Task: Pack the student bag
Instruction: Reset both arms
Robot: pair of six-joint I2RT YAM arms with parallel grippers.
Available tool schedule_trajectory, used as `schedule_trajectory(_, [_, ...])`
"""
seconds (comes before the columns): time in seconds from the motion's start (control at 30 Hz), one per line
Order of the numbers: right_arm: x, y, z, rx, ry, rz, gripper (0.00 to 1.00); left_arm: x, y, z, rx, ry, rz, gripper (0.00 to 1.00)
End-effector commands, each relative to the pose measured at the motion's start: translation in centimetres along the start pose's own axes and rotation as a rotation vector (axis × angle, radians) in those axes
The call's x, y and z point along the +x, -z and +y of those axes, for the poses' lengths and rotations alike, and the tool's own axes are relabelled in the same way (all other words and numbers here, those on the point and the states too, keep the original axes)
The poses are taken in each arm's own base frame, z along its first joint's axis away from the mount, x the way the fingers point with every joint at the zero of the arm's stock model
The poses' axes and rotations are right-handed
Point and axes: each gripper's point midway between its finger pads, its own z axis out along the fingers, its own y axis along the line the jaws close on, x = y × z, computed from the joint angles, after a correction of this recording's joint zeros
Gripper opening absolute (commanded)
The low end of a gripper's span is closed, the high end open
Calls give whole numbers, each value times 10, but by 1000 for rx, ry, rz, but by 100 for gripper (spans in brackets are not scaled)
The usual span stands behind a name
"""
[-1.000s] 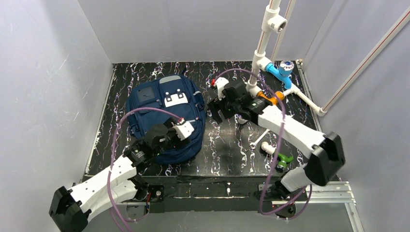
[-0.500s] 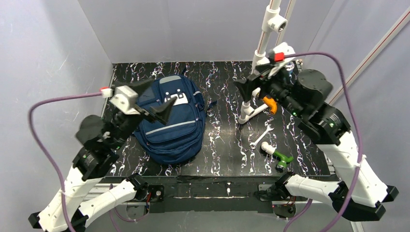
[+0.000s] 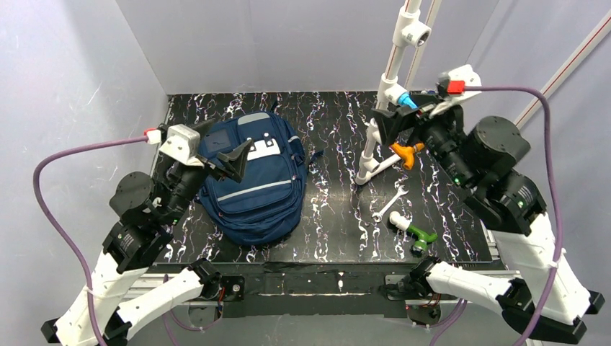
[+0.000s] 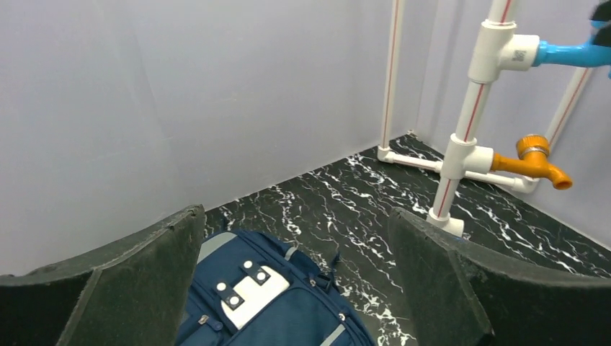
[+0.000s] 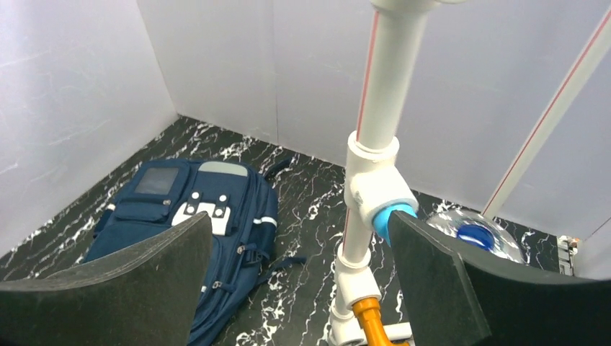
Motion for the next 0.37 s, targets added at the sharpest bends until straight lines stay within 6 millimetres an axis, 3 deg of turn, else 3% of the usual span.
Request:
schedule_trajectory(0.0, [-43, 31, -45, 202, -43, -177, 98, -38, 23, 29, -129, 17, -141, 98])
schedule_trajectory(0.17, [-44, 38, -56, 260, -68, -184, 98, -61, 31, 38, -152, -15, -201, 98])
schedule_trajectory(0.33, [-38, 36, -55, 259, -62, -200, 98, -60, 33, 42, -174, -27, -197, 98])
